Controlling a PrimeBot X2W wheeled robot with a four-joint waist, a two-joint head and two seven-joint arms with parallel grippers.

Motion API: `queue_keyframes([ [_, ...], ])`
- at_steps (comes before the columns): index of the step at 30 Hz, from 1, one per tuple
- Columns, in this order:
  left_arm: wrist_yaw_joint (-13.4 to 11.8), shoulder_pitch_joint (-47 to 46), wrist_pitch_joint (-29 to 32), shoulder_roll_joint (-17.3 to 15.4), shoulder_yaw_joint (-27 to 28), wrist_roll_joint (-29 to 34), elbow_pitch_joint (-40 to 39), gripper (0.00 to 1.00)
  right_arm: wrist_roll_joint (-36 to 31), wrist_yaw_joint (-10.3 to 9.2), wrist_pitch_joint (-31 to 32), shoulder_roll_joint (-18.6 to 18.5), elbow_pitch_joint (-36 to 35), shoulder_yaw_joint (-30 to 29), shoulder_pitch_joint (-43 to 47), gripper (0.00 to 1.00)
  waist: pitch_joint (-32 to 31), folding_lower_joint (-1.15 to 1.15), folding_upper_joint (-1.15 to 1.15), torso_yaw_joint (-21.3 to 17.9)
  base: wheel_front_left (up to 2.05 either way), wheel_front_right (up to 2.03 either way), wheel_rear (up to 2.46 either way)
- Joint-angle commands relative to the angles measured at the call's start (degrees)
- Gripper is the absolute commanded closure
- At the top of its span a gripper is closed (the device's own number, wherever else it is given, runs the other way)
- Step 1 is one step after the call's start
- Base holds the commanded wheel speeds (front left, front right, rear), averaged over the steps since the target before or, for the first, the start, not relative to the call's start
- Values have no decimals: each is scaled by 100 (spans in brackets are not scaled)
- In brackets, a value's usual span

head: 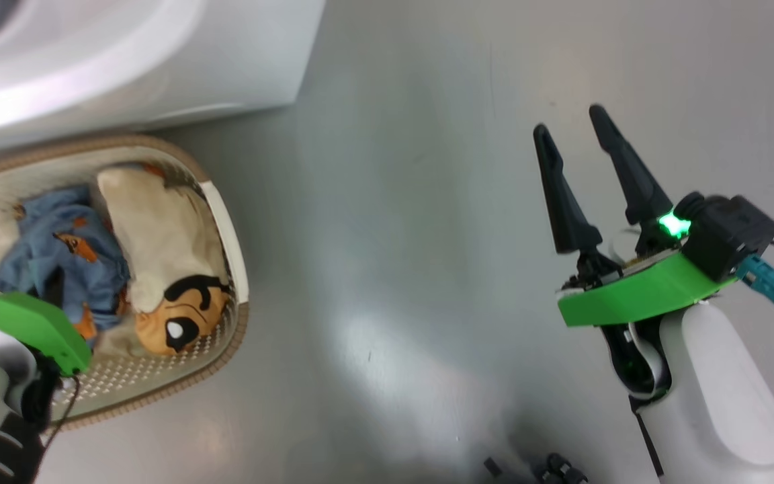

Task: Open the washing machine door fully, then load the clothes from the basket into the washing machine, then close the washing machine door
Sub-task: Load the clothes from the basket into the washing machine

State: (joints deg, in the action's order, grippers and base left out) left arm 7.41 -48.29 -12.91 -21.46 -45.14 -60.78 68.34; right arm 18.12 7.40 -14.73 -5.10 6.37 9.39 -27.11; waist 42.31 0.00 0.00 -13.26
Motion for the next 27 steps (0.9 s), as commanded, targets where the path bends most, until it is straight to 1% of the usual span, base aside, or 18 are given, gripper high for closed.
queue_keyframes([
  [1, 8, 210, -100, -186, 190, -111, -64, 100, 21, 9, -27, 20, -70, 76, 292, 0, -396, 0, 0, 122, 0, 0, 0],
  [6, 8, 537, -202, -157, 394, -226, -320, 100, 63, 9, -27, -70, 57, 56, 512, 0, -962, 0, 0, 260, 0, 0, 0],
  [10, 8, 787, -206, -181, 884, -6, -714, 100, 96, 9, -27, -161, 109, 8, 725, 0, -1386, 0, 0, 385, 0, 0, 0],
  [16, 8, 1355, -207, -87, 1778, 702, -1359, 100, 145, 9, -27, -308, 190, -42, 1057, 0, -1943, 0, 0, 548, 0, 0, 0],
  [23, 8, 2083, -208, 123, 2873, 1653, -2275, 100, 192, 9, -27, -514, 266, -30, 1390, 0, -2463, 0, 0, 693, 0, 0, 0],
  [24, 8, 2083, -208, 123, 2873, 1653, -2275, 100, 192, 9, -27, -514, 266, -30, 1390, 0, -2463, 0, 0, 693, 0, 0, 0],
  [27, 8, 2368, -208, 260, 3310, 2027, -2683, 100, 205, 9, -27, -556, 293, -66, 1502, 0, -2648, 0, 0, 746, 0, 0, 0],
])
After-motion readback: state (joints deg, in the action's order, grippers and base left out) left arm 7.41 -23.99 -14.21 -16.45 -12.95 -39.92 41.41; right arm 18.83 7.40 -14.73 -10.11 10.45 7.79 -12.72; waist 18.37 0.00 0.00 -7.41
